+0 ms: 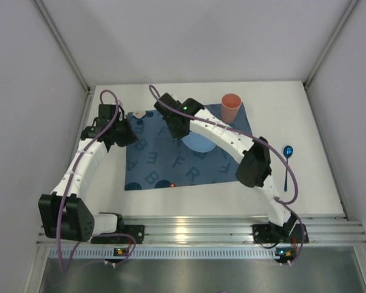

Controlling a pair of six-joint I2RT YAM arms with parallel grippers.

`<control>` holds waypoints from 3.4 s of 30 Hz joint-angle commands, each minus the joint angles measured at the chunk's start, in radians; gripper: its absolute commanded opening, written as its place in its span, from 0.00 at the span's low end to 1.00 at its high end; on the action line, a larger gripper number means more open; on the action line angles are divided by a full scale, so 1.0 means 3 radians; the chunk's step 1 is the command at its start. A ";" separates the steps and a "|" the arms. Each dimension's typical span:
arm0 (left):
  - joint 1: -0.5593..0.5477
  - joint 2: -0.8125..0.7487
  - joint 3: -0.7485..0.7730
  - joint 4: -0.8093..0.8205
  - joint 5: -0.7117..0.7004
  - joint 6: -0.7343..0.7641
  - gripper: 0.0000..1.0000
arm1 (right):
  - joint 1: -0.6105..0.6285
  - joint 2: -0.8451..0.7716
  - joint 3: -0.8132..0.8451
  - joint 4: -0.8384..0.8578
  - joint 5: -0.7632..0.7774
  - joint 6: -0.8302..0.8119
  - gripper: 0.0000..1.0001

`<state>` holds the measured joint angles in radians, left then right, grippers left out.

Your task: Set the dinner table for one person

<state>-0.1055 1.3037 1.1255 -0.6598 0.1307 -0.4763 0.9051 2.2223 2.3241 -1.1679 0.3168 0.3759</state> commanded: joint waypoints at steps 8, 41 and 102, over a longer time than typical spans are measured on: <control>0.0040 -0.0306 -0.0198 -0.0189 -0.0190 -0.0013 0.00 | 0.0051 0.0344 -0.0200 0.0554 -0.0728 -0.0108 0.00; 0.0035 0.0384 -0.0250 0.0328 0.0383 -0.0136 0.00 | -0.3358 -0.3001 -0.4536 0.1280 -0.0488 0.0250 0.70; 0.0035 0.0461 -0.0111 0.0190 0.0388 -0.0003 0.00 | -0.0977 -0.1580 -0.3038 0.1101 0.0023 0.0639 0.00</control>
<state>-0.0986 1.4944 1.1088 -0.6083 0.2462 -0.4942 0.6025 1.6917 1.3582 -0.8749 0.2779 0.5522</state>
